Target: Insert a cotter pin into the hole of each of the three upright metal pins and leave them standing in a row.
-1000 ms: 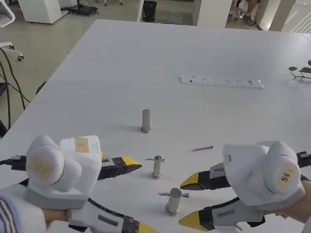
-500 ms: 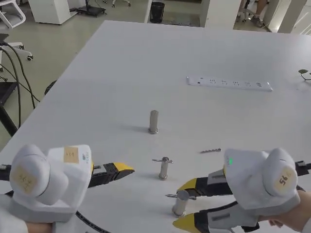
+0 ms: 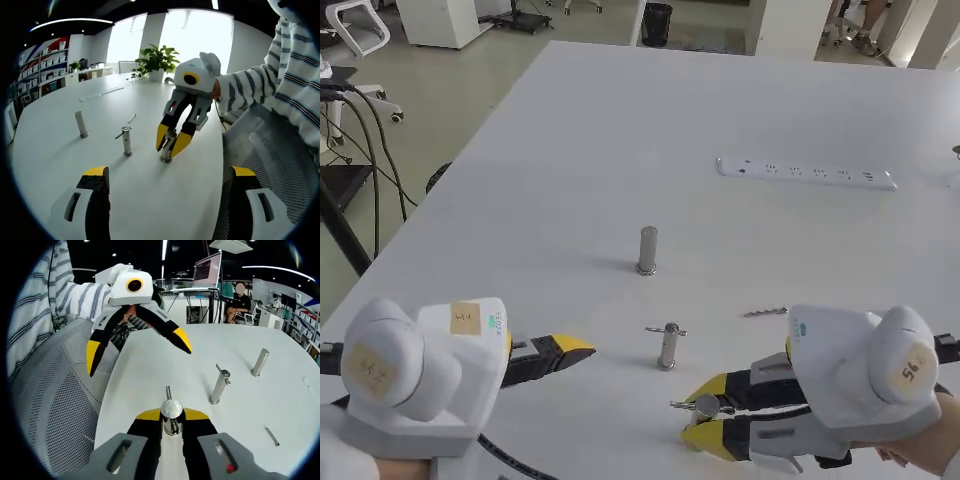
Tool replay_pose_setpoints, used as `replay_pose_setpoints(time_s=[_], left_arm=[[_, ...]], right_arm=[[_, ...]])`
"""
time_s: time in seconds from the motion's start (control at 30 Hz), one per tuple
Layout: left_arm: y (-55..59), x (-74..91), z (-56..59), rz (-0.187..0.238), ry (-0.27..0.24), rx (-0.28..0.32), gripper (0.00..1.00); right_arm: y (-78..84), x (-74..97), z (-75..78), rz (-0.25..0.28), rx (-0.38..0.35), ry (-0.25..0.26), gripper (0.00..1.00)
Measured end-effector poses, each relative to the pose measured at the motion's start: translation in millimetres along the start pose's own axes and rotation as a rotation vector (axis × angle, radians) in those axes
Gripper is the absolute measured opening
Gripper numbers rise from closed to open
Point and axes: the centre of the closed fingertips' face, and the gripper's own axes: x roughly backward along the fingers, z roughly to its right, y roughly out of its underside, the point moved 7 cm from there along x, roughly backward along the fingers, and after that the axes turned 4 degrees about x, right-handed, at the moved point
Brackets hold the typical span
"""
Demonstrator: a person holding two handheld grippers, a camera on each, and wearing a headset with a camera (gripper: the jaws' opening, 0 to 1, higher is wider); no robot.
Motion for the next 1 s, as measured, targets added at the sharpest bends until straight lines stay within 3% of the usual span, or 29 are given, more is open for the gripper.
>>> replay_pose_setpoints(time_s=[0.4,0.57,0.7,1.0], left_arm=[[-2.0,5.1,-3.0,0.020,-0.026,0.015,0.98],[-2.5,6.2,-4.5,0.028,-0.035,0.025,0.98],[-1.8,6.9,-4.3,0.024,-0.027,0.041,0.99],[-1.9,8.9,-6.6,0.016,-0.037,0.046,0.99]], right_arm=[[4.3,8.0,3.9,-0.018,0.065,-0.001,0.08],[5.9,21.5,17.2,0.011,0.026,0.028,0.08],[10.9,31.2,30.0,-0.027,0.061,0.060,0.08],[22.6,42.5,51.7,-0.043,0.035,0.100,0.08]])
